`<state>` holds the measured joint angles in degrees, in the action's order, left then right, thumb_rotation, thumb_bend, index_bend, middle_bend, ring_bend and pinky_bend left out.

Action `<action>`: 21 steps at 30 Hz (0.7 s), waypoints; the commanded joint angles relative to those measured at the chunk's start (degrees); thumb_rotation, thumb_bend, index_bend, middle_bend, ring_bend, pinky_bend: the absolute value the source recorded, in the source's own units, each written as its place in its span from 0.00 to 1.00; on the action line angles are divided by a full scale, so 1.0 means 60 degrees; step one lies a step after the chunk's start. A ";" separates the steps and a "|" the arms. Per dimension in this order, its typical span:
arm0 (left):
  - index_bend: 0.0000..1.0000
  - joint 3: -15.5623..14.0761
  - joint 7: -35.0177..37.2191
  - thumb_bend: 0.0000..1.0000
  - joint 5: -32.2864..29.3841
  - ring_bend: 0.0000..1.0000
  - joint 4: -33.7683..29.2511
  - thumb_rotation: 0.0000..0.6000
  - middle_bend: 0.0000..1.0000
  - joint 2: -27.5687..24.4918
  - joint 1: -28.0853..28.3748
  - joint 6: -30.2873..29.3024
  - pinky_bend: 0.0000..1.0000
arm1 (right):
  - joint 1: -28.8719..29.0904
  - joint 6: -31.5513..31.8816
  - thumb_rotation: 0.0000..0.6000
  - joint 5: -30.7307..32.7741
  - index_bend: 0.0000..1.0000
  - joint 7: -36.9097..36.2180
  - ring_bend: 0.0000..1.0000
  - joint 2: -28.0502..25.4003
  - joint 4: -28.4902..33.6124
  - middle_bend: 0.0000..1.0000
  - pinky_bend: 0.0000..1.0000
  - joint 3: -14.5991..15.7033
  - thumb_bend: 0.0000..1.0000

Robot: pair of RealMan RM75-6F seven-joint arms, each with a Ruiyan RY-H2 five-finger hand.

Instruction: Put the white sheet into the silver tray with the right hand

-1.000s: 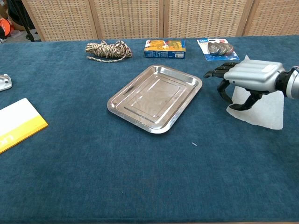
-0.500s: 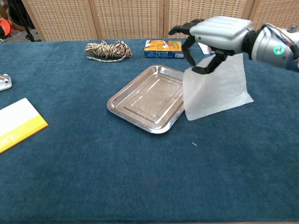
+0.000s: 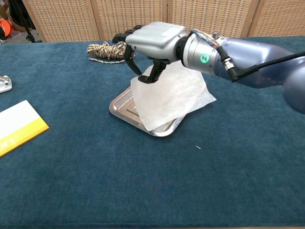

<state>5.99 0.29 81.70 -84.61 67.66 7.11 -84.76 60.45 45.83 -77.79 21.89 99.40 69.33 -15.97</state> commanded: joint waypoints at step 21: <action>0.00 0.0094 0.0405 0.00 -0.0175 0.00 0.0065 1.00 0.00 -0.0146 -0.0010 0.0083 0.00 | 0.0589 0.0029 1.00 0.0993 0.00 0.0801 0.00 0.1546 -0.1687 0.00 0.00 -0.0002 0.00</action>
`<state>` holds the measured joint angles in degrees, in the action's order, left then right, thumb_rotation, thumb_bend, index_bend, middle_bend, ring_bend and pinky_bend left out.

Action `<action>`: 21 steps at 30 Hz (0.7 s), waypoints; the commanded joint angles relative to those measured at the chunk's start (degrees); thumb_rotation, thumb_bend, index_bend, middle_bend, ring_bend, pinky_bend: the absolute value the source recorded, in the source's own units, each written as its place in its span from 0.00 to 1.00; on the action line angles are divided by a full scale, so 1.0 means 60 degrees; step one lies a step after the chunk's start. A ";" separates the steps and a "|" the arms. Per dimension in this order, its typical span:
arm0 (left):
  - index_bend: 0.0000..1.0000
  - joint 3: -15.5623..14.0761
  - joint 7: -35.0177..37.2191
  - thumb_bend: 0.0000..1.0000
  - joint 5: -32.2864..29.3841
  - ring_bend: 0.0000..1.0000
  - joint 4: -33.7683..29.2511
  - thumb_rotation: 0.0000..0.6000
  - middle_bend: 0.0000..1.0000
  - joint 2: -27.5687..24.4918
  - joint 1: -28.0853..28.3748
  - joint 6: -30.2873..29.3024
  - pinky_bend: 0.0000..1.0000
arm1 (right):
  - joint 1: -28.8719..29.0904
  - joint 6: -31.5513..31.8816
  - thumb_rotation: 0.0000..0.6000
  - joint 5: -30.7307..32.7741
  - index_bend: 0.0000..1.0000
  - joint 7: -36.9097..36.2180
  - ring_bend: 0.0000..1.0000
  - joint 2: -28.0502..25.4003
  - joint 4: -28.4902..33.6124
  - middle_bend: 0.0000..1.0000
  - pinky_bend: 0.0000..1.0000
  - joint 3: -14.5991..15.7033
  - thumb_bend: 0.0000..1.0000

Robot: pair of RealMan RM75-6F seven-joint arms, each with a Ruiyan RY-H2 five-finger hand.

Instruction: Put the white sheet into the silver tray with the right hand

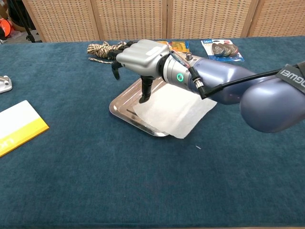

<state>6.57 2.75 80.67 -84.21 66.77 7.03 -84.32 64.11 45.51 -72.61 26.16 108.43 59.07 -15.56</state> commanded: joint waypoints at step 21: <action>0.00 -0.0113 -0.0193 0.00 0.0183 0.00 -0.0081 1.00 0.00 0.0051 0.0019 -0.0028 0.00 | -0.1388 0.0045 1.00 0.1550 0.28 -0.1399 0.09 -0.2504 0.3936 0.23 0.00 -0.0145 0.85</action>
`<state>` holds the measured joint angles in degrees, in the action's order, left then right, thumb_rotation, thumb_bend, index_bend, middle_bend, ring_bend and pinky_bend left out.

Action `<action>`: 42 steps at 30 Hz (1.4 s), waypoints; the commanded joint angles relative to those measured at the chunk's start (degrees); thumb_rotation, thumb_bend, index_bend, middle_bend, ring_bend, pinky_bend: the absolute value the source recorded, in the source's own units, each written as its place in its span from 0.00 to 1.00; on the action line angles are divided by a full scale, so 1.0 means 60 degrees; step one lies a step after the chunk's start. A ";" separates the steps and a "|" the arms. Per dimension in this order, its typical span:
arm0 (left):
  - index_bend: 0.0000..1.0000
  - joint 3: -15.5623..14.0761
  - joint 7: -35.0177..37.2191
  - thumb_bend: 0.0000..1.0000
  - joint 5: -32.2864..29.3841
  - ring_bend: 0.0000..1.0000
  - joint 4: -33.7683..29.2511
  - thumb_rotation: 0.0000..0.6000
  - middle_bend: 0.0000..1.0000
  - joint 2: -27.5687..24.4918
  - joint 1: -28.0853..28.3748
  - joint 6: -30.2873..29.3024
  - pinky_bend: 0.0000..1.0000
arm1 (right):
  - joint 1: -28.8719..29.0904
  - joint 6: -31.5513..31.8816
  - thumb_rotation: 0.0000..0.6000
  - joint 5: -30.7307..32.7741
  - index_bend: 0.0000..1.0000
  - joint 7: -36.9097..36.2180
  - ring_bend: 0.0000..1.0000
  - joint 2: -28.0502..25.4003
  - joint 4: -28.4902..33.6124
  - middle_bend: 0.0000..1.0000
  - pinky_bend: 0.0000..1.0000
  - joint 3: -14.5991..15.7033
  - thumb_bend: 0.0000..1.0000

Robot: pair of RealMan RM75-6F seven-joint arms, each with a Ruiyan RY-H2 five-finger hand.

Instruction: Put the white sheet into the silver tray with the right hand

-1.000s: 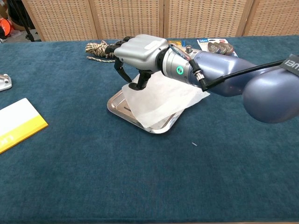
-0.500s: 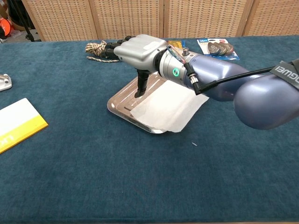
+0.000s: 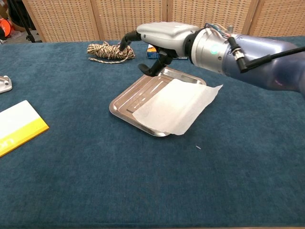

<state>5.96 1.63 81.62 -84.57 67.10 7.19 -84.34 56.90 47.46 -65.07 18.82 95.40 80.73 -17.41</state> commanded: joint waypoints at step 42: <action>0.00 0.0023 0.0028 0.00 -0.0095 0.00 0.0067 1.00 0.00 0.0011 0.0051 0.0109 0.00 | 0.0251 -0.0757 1.00 0.2637 0.29 0.1044 0.15 0.0406 -0.0551 0.28 0.00 0.1572 1.00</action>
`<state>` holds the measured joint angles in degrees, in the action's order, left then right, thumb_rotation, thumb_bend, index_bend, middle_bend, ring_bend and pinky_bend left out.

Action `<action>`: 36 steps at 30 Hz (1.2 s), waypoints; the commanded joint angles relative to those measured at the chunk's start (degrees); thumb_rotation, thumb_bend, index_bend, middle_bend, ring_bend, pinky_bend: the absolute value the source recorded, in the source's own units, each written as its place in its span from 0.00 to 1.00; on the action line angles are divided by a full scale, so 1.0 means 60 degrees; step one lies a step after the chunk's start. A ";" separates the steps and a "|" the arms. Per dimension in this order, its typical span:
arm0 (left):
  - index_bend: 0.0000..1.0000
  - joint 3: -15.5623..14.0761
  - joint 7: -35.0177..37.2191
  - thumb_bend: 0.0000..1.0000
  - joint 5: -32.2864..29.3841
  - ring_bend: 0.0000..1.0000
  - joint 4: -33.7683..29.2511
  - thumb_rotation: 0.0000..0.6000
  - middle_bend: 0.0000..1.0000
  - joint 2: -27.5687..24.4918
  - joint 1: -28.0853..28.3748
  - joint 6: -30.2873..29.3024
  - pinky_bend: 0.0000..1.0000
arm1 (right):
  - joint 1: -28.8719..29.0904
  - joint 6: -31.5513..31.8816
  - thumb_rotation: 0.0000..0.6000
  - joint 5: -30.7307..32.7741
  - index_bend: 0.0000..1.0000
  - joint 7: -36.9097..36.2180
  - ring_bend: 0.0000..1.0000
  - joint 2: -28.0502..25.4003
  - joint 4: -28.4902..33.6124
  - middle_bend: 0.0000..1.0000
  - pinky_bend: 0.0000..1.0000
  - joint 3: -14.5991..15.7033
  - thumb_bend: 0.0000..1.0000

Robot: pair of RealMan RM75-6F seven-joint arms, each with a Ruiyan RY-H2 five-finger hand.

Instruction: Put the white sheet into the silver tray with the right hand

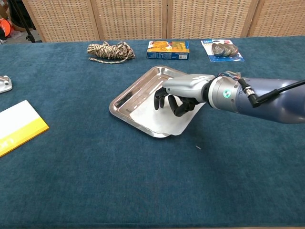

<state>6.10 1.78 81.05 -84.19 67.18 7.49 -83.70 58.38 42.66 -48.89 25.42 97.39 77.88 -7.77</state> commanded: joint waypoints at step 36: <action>0.00 0.0023 0.0094 0.00 -0.0054 0.00 -0.0047 1.00 0.00 -0.0042 -0.0012 0.0001 0.00 | -0.0290 0.1350 1.00 0.0060 0.29 0.0786 0.15 0.0282 0.0478 0.27 0.00 -0.0320 1.00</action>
<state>6.23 2.35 80.72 -84.47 66.93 7.42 -83.70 57.18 50.32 -48.44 29.52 99.60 80.02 -10.38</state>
